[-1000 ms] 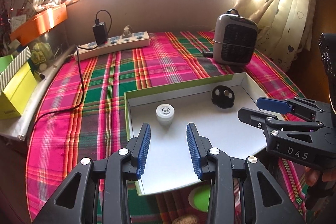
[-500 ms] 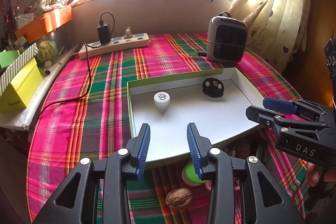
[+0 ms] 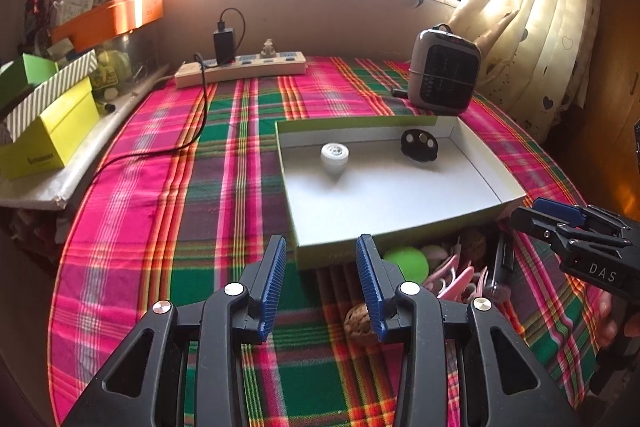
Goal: Organize objects
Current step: 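Withdraw both open grippers back toward the remaining objects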
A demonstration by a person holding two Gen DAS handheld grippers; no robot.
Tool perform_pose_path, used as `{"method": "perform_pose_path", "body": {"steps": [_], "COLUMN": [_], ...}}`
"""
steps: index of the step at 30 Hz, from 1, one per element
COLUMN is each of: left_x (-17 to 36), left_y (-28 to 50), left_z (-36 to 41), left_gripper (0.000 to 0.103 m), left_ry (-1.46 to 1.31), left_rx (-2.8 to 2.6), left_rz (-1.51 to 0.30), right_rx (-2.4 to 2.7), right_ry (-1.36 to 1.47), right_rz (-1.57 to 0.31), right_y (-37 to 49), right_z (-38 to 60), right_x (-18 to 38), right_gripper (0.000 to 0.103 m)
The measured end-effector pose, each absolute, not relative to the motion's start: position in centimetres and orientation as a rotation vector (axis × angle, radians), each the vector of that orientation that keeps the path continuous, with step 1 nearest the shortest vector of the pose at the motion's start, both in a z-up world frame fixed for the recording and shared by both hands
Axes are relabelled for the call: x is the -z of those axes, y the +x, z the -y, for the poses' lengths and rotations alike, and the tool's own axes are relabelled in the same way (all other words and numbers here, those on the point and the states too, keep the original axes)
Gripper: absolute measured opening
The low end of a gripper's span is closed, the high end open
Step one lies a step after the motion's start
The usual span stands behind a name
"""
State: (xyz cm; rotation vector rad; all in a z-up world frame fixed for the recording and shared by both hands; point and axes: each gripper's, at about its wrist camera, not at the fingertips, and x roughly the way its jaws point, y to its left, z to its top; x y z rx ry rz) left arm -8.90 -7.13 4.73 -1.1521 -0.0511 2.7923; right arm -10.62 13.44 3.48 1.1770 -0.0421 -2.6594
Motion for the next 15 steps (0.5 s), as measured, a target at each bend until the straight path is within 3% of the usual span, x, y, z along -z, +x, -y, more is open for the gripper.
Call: {"method": "perform_pose_path", "body": {"steps": [12,15], "left_x": [-2.4,-2.3], "left_y": [-7.1,-7.0], "left_z": [8.3,8.0], "left_gripper": [0.04,0.04], "left_ry": [-1.222,-1.224], "left_rx": [-2.728,-2.708], "left_rz": [0.141,0.137], "right_rx": [2.654,2.665], "right_ry": [1.201,1.21], "right_rz": [0.038,0.009], "right_y": [-9.1,-8.9], "right_z": [-13.0,-12.8], "right_x": [-2.1,-1.8], "right_gripper": [0.056,0.061]}}
